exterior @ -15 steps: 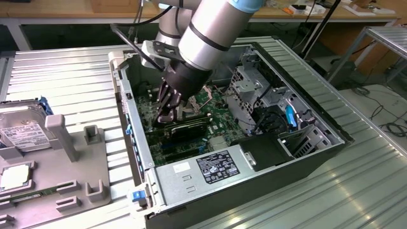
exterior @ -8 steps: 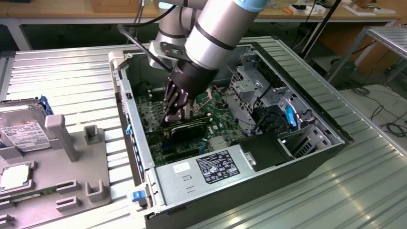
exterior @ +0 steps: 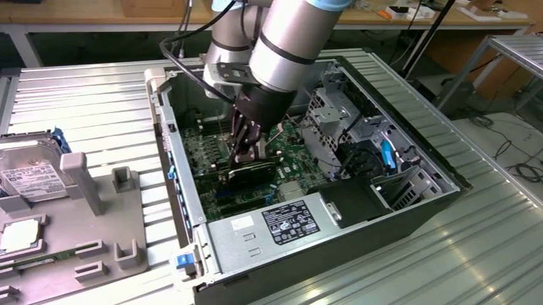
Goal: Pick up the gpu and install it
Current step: 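Press down on the gpu until it lock into place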
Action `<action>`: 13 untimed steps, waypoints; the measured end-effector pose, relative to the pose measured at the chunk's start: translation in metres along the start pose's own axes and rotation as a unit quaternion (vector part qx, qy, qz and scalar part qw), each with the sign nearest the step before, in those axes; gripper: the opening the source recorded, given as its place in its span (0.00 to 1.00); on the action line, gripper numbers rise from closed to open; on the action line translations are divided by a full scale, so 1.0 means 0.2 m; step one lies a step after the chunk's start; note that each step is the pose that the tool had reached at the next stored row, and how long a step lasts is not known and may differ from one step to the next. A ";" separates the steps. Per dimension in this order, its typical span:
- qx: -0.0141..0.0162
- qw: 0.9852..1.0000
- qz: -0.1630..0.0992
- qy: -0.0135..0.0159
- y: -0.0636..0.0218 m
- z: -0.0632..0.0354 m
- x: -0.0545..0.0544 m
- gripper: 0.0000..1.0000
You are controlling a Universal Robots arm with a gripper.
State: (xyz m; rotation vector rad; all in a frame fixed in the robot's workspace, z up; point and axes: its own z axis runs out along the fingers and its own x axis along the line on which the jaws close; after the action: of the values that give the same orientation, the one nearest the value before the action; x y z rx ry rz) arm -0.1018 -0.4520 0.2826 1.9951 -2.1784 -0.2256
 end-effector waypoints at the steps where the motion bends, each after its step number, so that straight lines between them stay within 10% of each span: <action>1: 0.010 1.000 -0.003 0.000 -0.007 -0.002 0.00 0.11; 4: 0.027 1.000 -0.009 0.000 -0.014 -0.003 0.00 0.11; 13: 0.029 1.000 -0.010 0.000 -0.035 0.078 0.00 0.11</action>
State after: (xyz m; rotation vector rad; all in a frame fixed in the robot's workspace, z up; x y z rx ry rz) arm -0.0986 -0.4521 0.2659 2.0484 -2.1901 -0.1665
